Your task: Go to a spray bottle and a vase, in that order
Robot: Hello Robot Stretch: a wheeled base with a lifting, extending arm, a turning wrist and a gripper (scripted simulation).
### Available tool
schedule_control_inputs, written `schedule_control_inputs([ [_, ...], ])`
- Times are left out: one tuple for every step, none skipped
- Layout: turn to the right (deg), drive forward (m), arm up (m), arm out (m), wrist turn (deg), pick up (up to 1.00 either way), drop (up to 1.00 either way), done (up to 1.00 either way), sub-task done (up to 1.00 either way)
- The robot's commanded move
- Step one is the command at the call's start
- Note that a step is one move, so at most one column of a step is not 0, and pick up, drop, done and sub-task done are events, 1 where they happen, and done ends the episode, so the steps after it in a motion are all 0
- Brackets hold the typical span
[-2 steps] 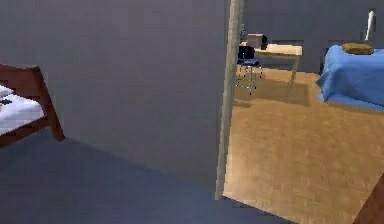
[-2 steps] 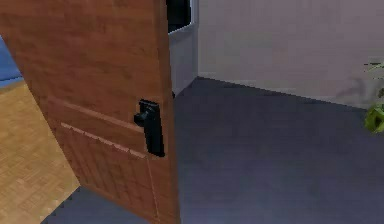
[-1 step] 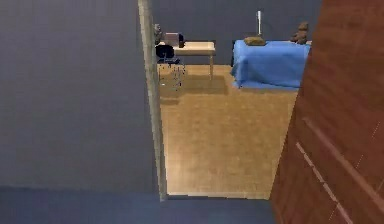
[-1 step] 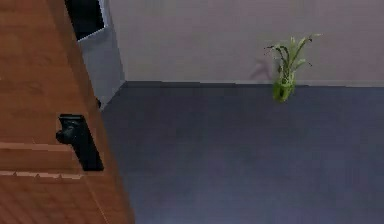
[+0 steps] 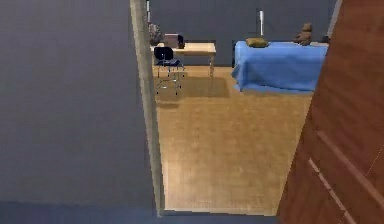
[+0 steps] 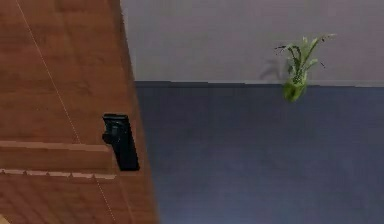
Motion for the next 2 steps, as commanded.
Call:
schedule_control_inputs([
  [3.0,0.0,0.0,0.0,0.0,0.0,0.0,0.0,0.0],
  [0.0,1.0,0.0,0.0,0.0,0.0,0.0,0.0,0.0],
])
